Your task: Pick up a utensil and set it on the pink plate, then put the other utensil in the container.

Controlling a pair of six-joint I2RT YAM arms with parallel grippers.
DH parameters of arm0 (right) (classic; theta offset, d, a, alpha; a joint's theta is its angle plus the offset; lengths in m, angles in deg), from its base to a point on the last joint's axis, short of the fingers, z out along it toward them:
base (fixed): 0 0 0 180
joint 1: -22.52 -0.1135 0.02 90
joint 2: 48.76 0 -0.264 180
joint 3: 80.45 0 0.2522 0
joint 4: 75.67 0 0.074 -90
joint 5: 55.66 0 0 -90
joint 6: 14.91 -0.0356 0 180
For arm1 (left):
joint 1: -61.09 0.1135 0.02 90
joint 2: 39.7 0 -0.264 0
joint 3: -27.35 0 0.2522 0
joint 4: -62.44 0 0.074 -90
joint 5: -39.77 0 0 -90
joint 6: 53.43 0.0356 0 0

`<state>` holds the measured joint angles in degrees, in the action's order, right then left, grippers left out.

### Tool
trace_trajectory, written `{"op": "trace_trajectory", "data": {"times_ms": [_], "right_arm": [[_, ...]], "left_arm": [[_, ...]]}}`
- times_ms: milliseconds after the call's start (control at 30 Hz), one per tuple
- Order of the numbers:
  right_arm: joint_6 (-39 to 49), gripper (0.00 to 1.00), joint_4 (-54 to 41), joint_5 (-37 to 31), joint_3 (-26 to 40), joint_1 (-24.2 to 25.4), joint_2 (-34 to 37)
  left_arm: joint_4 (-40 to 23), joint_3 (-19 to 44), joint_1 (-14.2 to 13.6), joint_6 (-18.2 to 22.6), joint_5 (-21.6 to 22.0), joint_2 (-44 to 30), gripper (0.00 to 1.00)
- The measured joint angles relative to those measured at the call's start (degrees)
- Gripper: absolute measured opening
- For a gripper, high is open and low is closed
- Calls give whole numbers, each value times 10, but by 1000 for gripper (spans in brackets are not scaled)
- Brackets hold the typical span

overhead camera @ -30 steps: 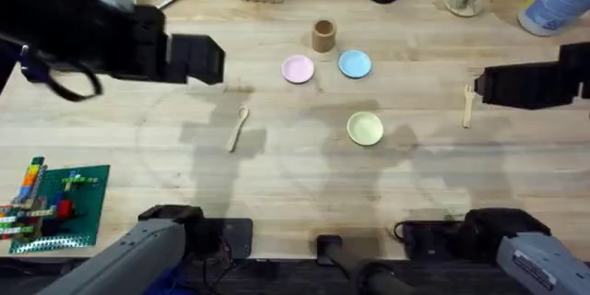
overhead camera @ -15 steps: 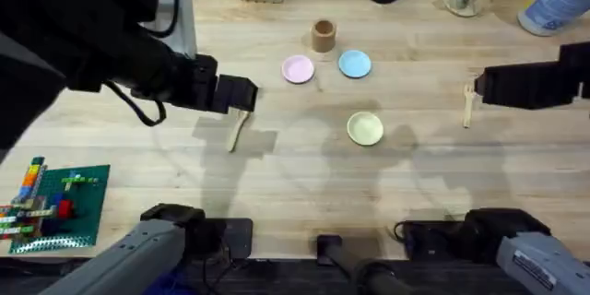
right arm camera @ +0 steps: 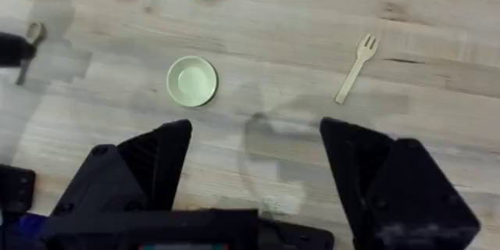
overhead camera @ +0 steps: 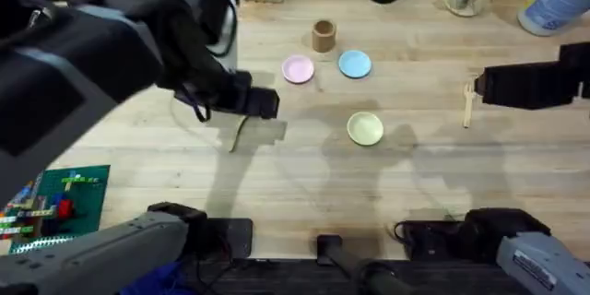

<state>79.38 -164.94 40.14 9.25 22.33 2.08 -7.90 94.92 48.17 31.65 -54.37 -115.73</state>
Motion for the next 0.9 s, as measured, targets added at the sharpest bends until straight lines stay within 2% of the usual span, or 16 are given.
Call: {"op": "trace_trajectory", "data": {"times_ms": [100, 400, 900], "right_arm": [[0, 997, 0, 0, 0, 0, 0], [0, 997, 0, 0, 0, 0, 0], [0, 997, 0, 0, 0, 0, 0]], "left_arm": [[18, -27, -15, -10, 12, -2, 995], [44, -63, -16, -23, 23, -2, 993], [54, -66, -16, -25, 20, -2, 993]]}}
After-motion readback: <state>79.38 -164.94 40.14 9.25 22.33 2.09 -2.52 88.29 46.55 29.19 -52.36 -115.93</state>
